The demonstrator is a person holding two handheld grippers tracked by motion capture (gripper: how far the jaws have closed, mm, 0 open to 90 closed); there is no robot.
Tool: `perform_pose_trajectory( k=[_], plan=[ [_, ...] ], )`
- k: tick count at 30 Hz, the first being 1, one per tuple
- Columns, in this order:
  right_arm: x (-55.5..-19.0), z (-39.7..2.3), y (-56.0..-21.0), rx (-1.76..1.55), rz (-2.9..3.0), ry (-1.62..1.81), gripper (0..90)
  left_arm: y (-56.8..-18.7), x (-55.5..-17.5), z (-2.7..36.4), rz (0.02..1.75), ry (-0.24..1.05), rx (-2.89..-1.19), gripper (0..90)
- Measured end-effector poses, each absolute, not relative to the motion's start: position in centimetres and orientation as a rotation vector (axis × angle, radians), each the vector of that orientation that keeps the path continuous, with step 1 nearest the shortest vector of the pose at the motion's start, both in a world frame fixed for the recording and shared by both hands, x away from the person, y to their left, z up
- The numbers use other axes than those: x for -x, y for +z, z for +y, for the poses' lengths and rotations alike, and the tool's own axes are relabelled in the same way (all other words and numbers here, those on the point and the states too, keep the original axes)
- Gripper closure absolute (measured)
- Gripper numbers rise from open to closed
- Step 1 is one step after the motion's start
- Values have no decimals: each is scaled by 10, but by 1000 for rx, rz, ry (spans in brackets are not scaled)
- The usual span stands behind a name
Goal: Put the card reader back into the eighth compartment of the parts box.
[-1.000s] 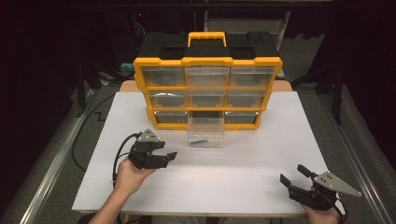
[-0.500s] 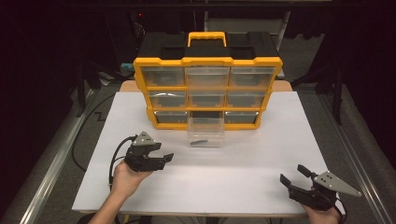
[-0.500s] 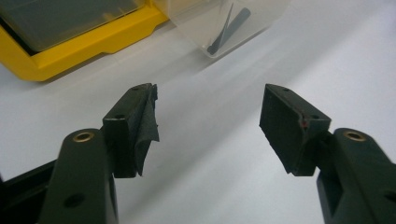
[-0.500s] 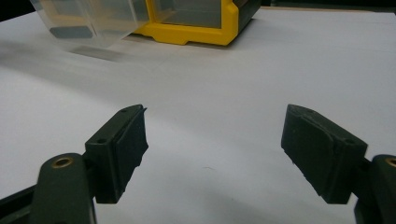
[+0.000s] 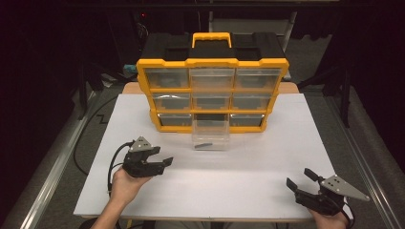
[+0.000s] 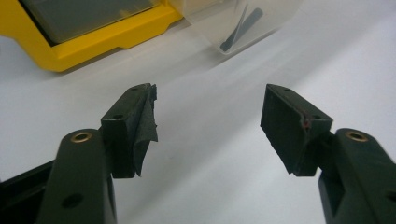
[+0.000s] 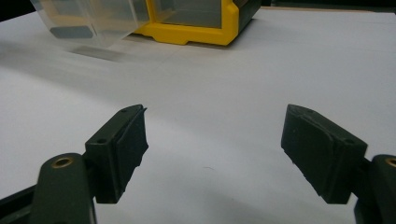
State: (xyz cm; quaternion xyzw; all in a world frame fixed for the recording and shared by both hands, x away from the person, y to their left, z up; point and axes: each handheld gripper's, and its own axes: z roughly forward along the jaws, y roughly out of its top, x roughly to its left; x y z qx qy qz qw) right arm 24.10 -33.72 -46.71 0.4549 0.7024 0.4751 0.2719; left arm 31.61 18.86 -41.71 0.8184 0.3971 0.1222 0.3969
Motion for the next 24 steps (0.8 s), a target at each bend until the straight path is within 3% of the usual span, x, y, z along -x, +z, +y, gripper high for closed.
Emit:
perform_pose_trajectory(
  k=[24],
  plan=[
    [-241,-338,-467,-1231,1891,1279,224,-433,-306,222,1079,372,-1939,341]
  ],
)
